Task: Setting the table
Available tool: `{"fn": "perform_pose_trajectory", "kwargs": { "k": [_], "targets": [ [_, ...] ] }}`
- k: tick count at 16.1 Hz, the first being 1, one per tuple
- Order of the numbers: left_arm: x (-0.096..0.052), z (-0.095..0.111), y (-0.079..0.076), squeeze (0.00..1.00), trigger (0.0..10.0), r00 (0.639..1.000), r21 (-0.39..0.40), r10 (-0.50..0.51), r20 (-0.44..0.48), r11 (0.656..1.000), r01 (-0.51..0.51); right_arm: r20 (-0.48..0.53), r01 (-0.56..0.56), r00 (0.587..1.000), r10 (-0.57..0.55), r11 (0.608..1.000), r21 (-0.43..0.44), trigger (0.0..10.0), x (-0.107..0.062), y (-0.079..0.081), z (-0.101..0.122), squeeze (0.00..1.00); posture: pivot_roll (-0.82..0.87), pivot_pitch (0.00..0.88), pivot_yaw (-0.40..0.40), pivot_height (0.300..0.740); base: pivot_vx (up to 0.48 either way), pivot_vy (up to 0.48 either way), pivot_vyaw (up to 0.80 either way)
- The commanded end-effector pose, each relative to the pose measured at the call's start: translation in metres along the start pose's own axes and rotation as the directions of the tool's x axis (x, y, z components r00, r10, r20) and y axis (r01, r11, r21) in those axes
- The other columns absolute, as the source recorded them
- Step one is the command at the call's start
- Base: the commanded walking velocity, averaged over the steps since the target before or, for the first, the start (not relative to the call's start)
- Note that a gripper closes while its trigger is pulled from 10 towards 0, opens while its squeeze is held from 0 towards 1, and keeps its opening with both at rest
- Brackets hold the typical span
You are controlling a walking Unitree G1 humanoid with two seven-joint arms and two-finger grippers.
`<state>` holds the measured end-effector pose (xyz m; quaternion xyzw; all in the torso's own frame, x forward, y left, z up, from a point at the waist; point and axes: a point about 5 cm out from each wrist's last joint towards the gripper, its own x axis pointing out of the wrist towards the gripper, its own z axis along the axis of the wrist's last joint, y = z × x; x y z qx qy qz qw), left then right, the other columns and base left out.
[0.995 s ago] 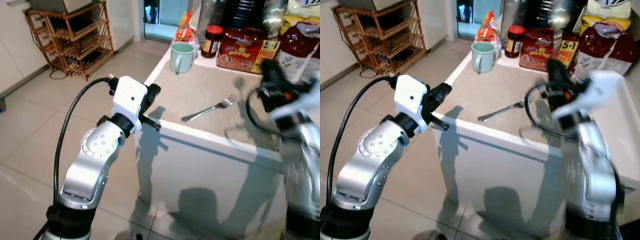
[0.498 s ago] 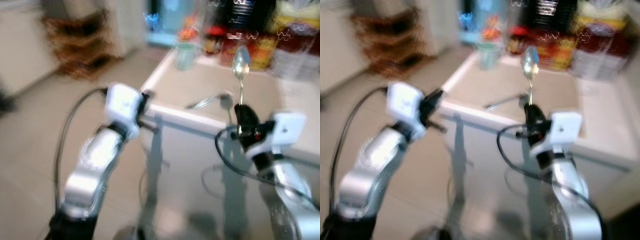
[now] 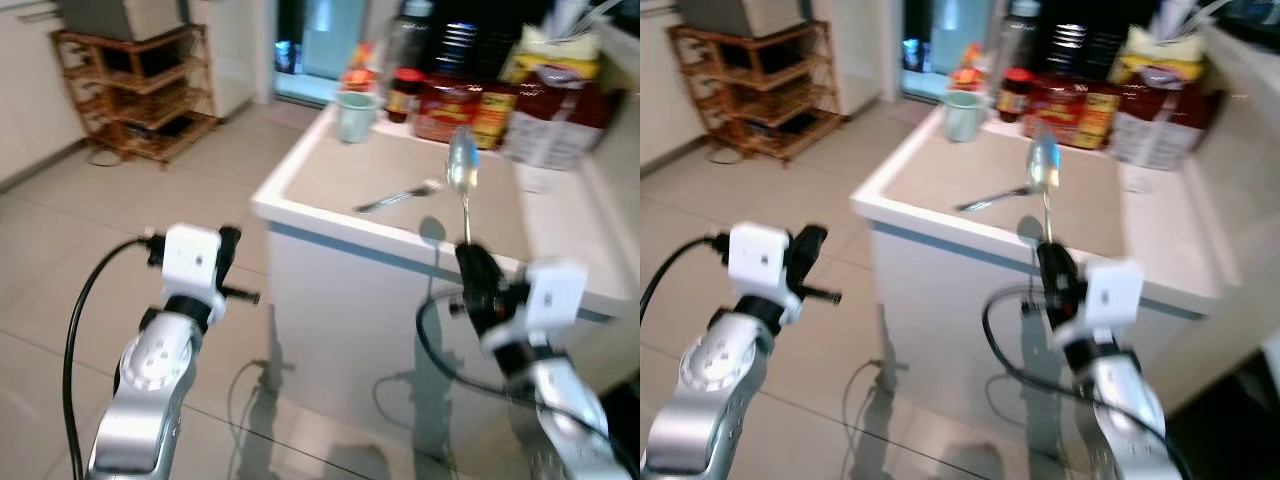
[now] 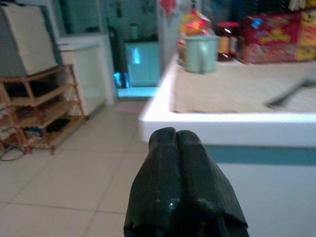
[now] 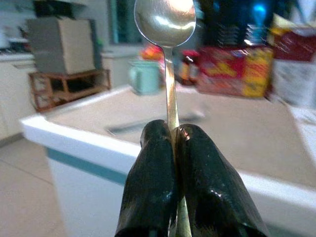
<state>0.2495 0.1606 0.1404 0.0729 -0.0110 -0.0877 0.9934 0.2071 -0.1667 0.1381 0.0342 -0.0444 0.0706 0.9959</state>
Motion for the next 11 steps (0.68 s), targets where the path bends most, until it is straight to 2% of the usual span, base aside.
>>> {"fn": "perform_pose_trajectory", "kwargs": {
  "k": [1,2,3,5,7,11],
  "targets": [
    [-0.001,-0.002,0.000,0.00,10.0,1.000,0.025,-0.006,0.002,1.000,0.006,0.025,0.010,1.000,-0.010,1.000,-0.002,10.0,-0.002,-0.005,0.001,0.00,0.06,0.018,-0.074,0.740,0.000,-0.431,0.00],
    [-0.003,-0.003,0.000,0.00,10.0,1.000,0.029,-0.003,-0.001,1.000,0.003,0.023,0.008,1.000,-0.008,1.000,-0.002,10.0,-0.004,-0.007,-0.001,0.00,0.06,0.023,-0.076,0.740,0.000,-0.431,0.00],
    [-0.009,-0.006,-0.001,0.00,10.0,1.000,0.030,-0.005,-0.009,1.000,0.005,0.019,0.036,0.999,-0.037,0.998,0.048,10.0,-0.009,-0.013,-0.004,0.00,0.05,0.024,-0.076,0.740,0.000,-0.465,0.00],
    [-0.013,-0.005,-0.009,0.00,10.0,0.999,0.002,-0.036,0.012,0.999,0.036,0.013,0.009,1.000,-0.009,1.000,0.018,10.0,-0.015,-0.014,-0.006,0.00,0.03,0.023,-0.063,0.740,0.000,-0.463,0.00],
    [-0.016,-0.009,-0.015,0.00,10.0,0.996,0.020,-0.085,0.007,0.996,0.085,-0.014,-0.041,0.999,0.041,0.999,0.019,10.0,-0.025,-0.013,-0.013,0.00,0.03,0.027,-0.050,0.740,0.000,-0.469,0.00],
    [-0.016,-0.008,-0.017,0.00,10.0,0.992,0.051,-0.127,0.022,0.991,0.126,-0.044,-0.107,0.993,0.107,0.994,0.000,10.0,-0.041,-0.014,-0.018,0.00,0.03,0.025,-0.036,0.740,0.000,-0.468,-0.75]
  ]
}}
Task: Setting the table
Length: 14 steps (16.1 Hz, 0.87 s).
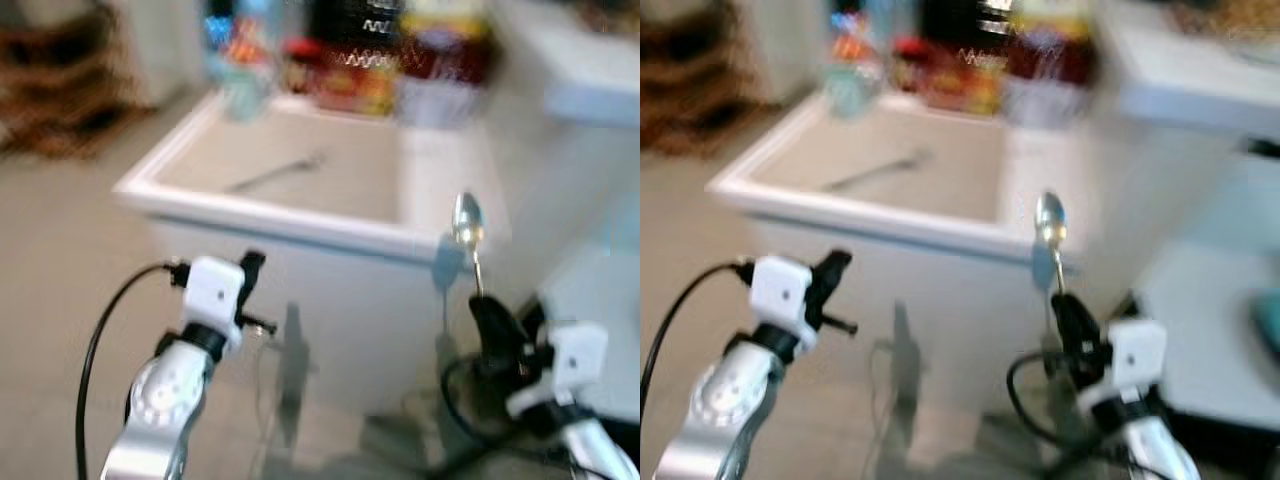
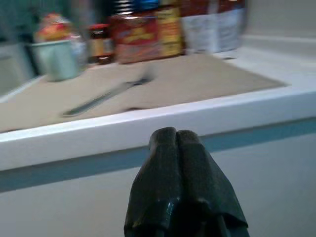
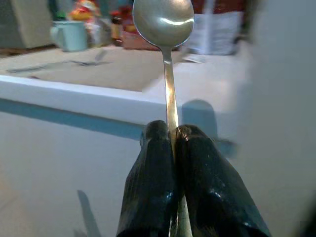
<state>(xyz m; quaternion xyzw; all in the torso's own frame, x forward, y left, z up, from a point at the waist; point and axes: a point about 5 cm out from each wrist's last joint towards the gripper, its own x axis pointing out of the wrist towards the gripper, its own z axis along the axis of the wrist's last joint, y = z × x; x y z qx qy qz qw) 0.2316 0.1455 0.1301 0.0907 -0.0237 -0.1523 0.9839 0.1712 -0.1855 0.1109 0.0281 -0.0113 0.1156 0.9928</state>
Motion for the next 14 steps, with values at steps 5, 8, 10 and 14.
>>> {"fn": "perform_pose_trajectory", "kwargs": {
  "k": [5,8,10,14],
  "targets": [
    [-0.005,0.000,0.003,0.00,10.0,1.000,0.021,-0.009,-0.004,1.000,0.009,0.002,-0.059,0.998,0.059,0.997,-0.054,10.0,-0.009,-0.005,0.001,0.00,0.04,0.031,-0.039,0.740,0.000,-0.469,0.00],
    [-0.001,0.007,0.002,0.00,10.0,1.000,0.014,-0.006,0.020,1.000,0.006,0.035,0.071,0.997,-0.071,0.997,-0.009,10.0,-0.007,-0.020,0.005,0.00,0.03,0.038,-0.036,0.740,0.000,-0.467,0.00],
    [0.009,0.011,0.001,0.00,10.0,0.999,0.010,-0.011,0.034,1.000,0.011,0.054,0.124,0.991,-0.125,0.992,0.011,10.0,-0.001,-0.024,0.013,0.00,0.02,0.043,-0.025,0.740,0.000,-0.467,0.00],
    [0.022,0.017,0.000,0.00,10.0,0.997,0.028,-0.044,0.058,0.999,0.042,-0.005,0.185,0.983,-0.185,0.982,0.037,10.0,0.007,-0.034,0.017,0.00,0.01,0.043,-0.004,0.740,0.000,-0.464,0.00]
  ]
}}
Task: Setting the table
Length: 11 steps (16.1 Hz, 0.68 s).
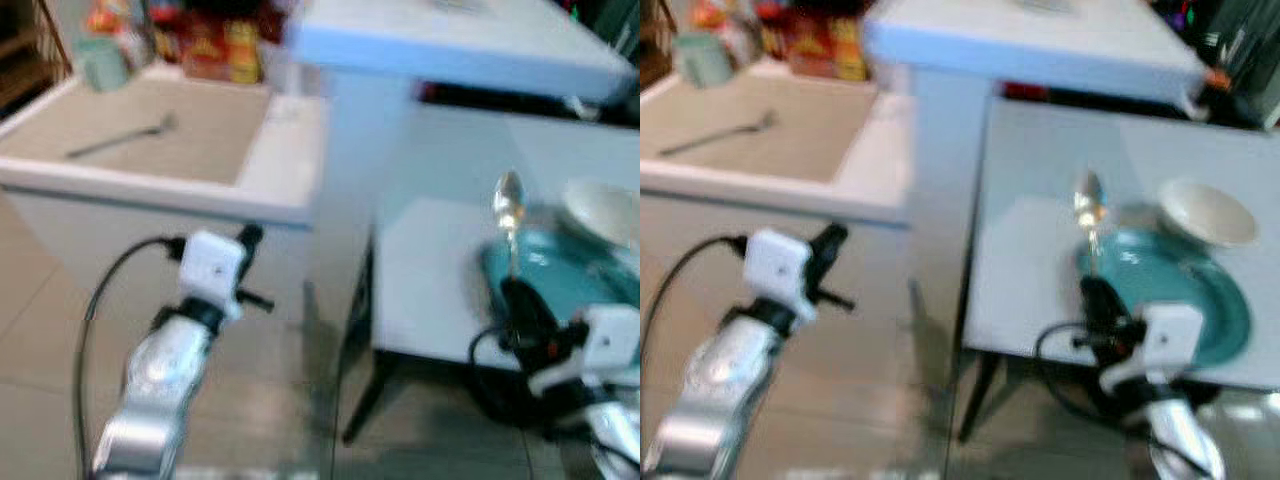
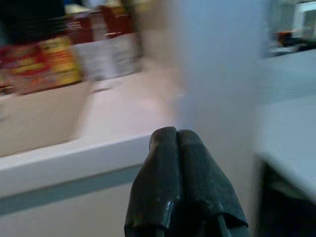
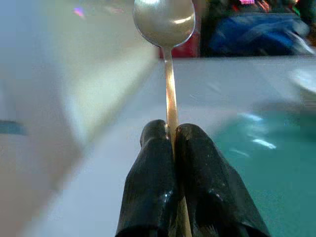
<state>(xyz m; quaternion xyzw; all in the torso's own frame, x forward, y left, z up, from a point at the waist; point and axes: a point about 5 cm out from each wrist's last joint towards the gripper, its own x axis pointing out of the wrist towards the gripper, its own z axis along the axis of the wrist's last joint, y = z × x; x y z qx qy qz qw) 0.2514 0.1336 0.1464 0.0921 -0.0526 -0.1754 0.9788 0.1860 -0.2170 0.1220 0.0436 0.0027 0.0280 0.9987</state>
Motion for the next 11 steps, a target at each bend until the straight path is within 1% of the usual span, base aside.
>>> {"fn": "perform_pose_trajectory", "kwargs": {
  "k": [1,5,6,7,9,11],
  "targets": [
    [0.006,0.004,0.004,0.00,10.0,1.000,0.028,-0.014,0.011,1.000,0.013,-0.002,0.033,0.999,-0.033,0.999,0.006,10.0,0.006,-0.005,0.009,0.00,0.00,0.040,0.001,0.740,0.000,-0.461,0.00],
    [0.008,0.004,0.004,0.00,10.0,1.000,0.029,-0.015,0.013,0.999,0.015,-0.013,0.039,0.999,-0.039,0.999,0.010,10.0,0.006,-0.005,0.009,0.00,0.00,0.040,0.001,0.740,0.000,-0.461,0.00],
    [0.011,0.008,0.001,0.00,10.0,0.999,0.032,-0.046,0.028,0.998,0.045,-0.060,0.030,0.998,-0.032,0.999,-0.030,10.0,0.012,-0.007,0.012,0.00,-0.01,0.041,0.011,0.740,0.000,-0.435,0.00],
    [0.014,0.013,-0.004,0.00,10.0,0.995,0.037,-0.093,0.044,0.995,0.091,-0.123,0.015,0.992,-0.029,0.994,-0.108,10.0,0.020,-0.011,0.017,0.00,-0.01,0.042,0.010,0.740,0.000,-0.431,0.00],
    [0.013,0.013,-0.006,0.00,10.0,0.993,0.053,-0.110,0.039,0.993,0.107,-0.170,-0.039,0.985,0.012,0.987,-0.155,10.0,0.025,-0.013,0.023,0.00,0.01,0.045,0.001,0.740,0.000,-0.416,0.00],
    [0.013,0.013,-0.005,0.00,10.0,0.992,0.040,-0.122,0.033,0.992,0.121,-0.198,-0.069,0.980,0.035,0.983,-0.168,10.0,0.031,-0.015,0.024,0.00,0.01,0.046,-0.002,0.740,0.000,0.000,0.00]
  ]
}}
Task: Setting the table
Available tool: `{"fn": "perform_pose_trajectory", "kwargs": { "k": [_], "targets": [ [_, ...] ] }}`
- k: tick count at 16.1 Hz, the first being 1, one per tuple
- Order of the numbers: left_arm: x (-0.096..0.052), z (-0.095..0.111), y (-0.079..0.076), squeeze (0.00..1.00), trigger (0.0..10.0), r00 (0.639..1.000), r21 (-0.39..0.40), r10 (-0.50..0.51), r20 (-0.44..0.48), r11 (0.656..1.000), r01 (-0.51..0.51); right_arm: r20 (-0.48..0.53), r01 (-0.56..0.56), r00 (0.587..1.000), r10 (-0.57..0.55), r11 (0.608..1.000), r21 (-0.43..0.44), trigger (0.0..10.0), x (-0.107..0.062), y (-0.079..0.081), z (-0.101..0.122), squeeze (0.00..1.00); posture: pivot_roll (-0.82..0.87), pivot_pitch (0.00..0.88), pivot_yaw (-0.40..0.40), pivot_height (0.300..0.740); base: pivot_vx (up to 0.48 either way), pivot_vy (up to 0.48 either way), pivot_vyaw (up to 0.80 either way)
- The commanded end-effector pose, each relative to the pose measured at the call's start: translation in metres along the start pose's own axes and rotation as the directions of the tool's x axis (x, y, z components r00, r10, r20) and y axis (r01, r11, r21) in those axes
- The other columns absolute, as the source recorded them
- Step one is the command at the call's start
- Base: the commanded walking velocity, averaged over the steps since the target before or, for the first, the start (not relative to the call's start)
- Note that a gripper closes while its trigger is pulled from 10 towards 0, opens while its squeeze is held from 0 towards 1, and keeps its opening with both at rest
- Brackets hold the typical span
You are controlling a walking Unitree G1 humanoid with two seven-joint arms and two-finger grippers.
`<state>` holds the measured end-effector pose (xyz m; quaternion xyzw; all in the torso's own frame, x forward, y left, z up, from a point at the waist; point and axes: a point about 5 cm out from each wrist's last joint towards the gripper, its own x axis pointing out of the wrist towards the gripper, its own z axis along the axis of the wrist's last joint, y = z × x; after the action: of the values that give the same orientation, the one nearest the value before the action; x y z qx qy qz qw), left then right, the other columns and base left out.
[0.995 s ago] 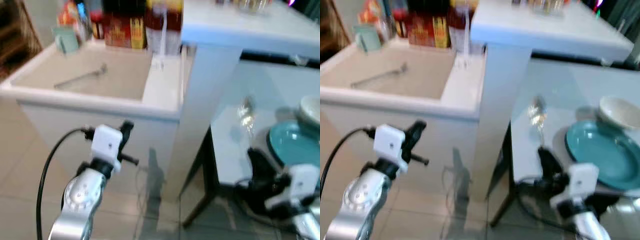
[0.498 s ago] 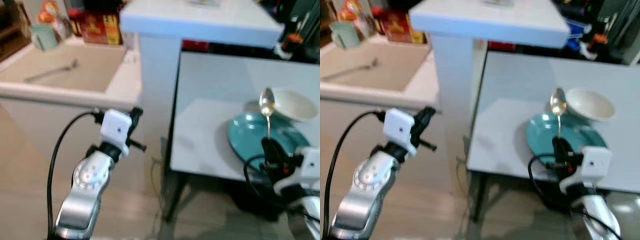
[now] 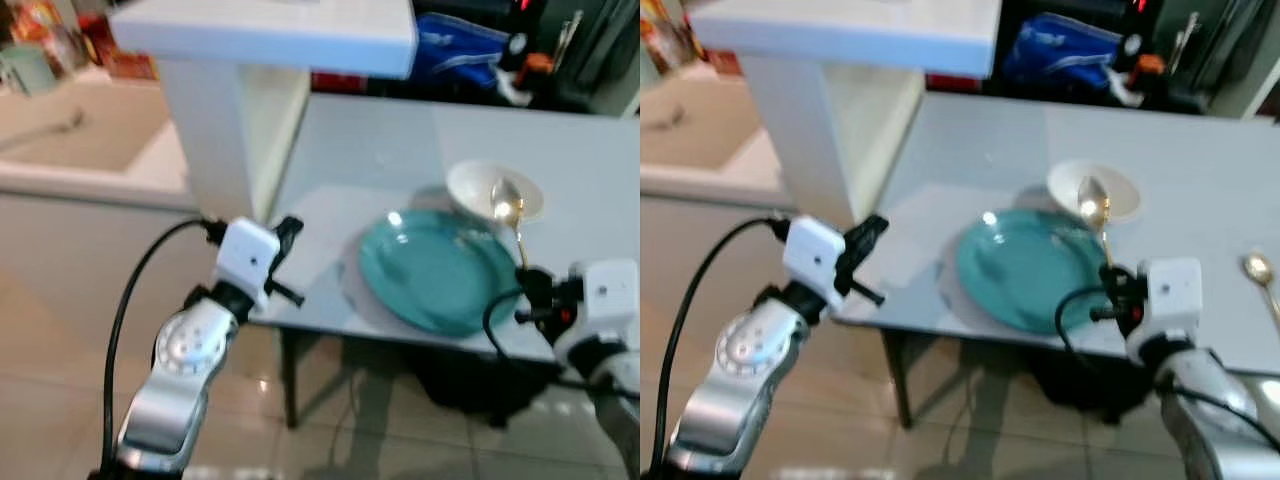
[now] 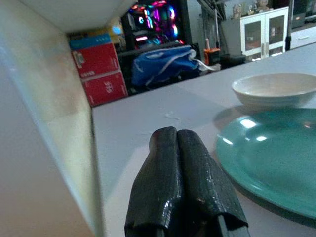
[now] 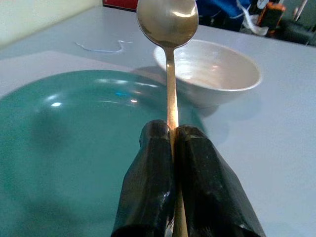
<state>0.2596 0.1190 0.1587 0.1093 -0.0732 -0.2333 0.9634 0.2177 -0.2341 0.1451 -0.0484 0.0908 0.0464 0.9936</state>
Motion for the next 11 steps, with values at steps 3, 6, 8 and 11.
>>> {"fn": "perform_pose_trajectory", "kwargs": {
  "k": [3,6,8,11],
  "targets": [
    [0.000,0.006,-0.001,0.00,10.0,0.994,0.024,-0.113,0.008,0.993,0.113,-0.051,-0.137,0.990,0.135,0.990,-0.036,10.0,0.018,0.003,0.012,0.00,0.01,0.048,0.001,0.740,0.000,0.000,0.00],
    [-0.001,0.009,-0.004,0.00,10.0,0.977,0.059,-0.212,-0.018,0.975,0.212,-0.094,-0.249,0.965,0.244,0.967,-0.048,10.0,0.034,0.007,0.019,0.00,0.02,0.053,-0.007,0.740,0.000,0.000,0.00],
    [-0.002,0.011,-0.003,0.00,10.0,0.969,0.078,-0.244,-0.036,0.966,0.247,-0.130,-0.234,0.964,0.231,0.972,-0.007,10.0,0.054,0.008,0.021,0.00,0.02,0.056,-0.009,0.740,0.000,0.000,0.00],
    [-0.001,0.014,0.001,0.00,10.0,0.967,0.087,-0.250,-0.046,0.964,0.253,-0.164,-0.171,0.970,0.180,0.983,0.064,10.0,0.075,0.021,0.025,0.00,0.03,0.056,-0.016,0.740,0.000,0.000,0.00]
  ]
}}
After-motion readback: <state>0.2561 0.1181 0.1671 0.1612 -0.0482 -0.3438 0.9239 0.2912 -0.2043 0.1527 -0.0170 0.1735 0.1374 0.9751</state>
